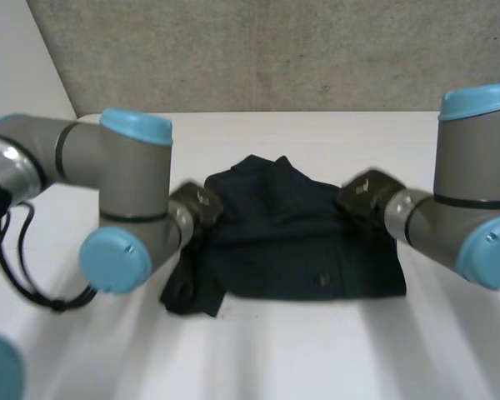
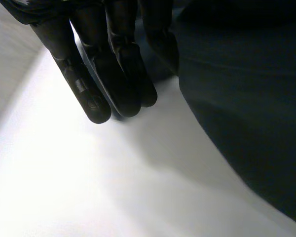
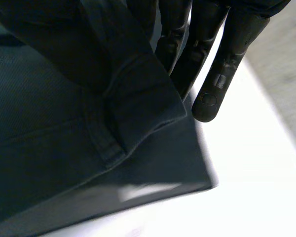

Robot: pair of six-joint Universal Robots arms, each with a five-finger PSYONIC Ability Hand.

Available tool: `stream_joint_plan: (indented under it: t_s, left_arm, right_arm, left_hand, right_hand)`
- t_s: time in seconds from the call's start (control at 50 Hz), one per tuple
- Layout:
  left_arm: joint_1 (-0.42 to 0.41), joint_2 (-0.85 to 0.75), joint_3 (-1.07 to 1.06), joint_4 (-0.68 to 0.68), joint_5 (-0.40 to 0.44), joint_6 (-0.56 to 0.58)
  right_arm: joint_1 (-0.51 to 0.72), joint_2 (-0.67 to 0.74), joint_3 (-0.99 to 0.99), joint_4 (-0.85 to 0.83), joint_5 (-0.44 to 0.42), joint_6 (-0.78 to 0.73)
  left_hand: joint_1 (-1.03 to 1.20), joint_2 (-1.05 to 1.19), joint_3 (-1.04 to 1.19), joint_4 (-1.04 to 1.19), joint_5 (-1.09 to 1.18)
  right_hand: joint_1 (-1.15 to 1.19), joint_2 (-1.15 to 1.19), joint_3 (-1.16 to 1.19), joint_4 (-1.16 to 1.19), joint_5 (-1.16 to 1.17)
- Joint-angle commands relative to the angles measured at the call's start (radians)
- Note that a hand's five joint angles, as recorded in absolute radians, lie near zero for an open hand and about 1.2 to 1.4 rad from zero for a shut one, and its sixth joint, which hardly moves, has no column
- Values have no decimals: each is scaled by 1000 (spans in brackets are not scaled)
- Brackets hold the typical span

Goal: Fold the shorts.

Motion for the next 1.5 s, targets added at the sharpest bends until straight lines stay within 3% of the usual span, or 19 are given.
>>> stream_joint_plan:
  t_s: [0.02, 0.06, 0.08, 0.16, 0.24, 0.38, 0.54, 0.7, 0.82, 0.84, 0.94, 1.02, 1.14, 1.3, 1.5]
  left_arm:
    - [4, -65, 400, 313, -51, 146]
    - [-1, -46, 417, 453, -50, 146]
    - [-4, 6, 405, 598, -48, 146]
    - [7, 185, 275, 902, -39, 121]
    - [15, 292, 102, 1027, -18, 52]
    - [65, 369, -173, 954, -16, -51]
    - [81, 373, -475, 914, 2, -83]
    - [107, 251, -661, 918, 97, -88]
    - [105, 195, -738, 880, 110, -75]
    - [107, 197, -750, 871, 111, -75]
    - [111, 263, -791, 791, 108, -81]
    - [136, 316, -810, 750, 99, -91]
    - [176, 341, -819, 744, 78, -120]
    - [219, 332, -833, 737, 59, -236]
    - [211, 372, -888, 693, 78, -250]
  right_arm:
    - [3, 2, -219, -381, 44, 8]
    - [4, -33, -239, -508, 46, 14]
    - [4, -77, -236, -644, 46, 25]
    - [1, -168, -181, -981, 50, 58]
    - [6, -208, -130, -1047, 52, 65]
    - [29, -199, -69, -827, 47, 91]
    - [53, -107, 70, -624, 41, 97]
    - [81, 29, 216, -576, 41, 95]
    - [78, 49, 276, -555, 41, 102]
    - [75, 46, 285, -545, 41, 102]
    - [72, -3, 359, -481, 38, 103]
    - [69, -55, 430, -472, 17, 102]
    - [40, -122, 515, -473, -48, 123]
    - [9, -194, 578, -470, -126, 270]
    - [6, -196, 588, -473, -155, 315]
  left_hand:
    - [270, 198, 204, 197, 235]
    - [270, 198, 204, 197, 235]
    - [270, 198, 204, 197, 235]
    - [270, 198, 204, 197, 235]
    - [270, 198, 204, 197, 235]
    - [270, 198, 204, 197, 235]
    - [270, 198, 204, 197, 235]
    - [270, 198, 204, 197, 235]
    - [270, 198, 204, 197, 235]
    - [248, 176, 181, 174, 212]
    - [-426, -498, -492, -500, -461]
    - [-595, -667, -661, -669, -631]
    - [-584, -656, -650, -657, -619]
    - [-554, -626, -621, -628, -590]
    - [-235, -307, -301, -308, -270]
  right_hand:
    - [440, 228, 213, 207, 260]
    - [440, 228, 213, 207, 260]
    - [440, 228, 213, 207, 260]
    - [440, 228, 213, 207, 260]
    - [440, 228, 213, 207, 260]
    - [440, 228, 213, 207, 260]
    - [440, 228, 213, 207, 260]
    - [440, 228, 213, 207, 260]
    - [440, 228, 213, 207, 260]
    - [440, 228, 213, 207, 260]
    - [440, 228, 213, 207, 260]
    - [440, 228, 213, 207, 260]
    - [440, 228, 213, 207, 260]
    - [440, 228, 213, 207, 260]
    - [440, 228, 213, 207, 260]
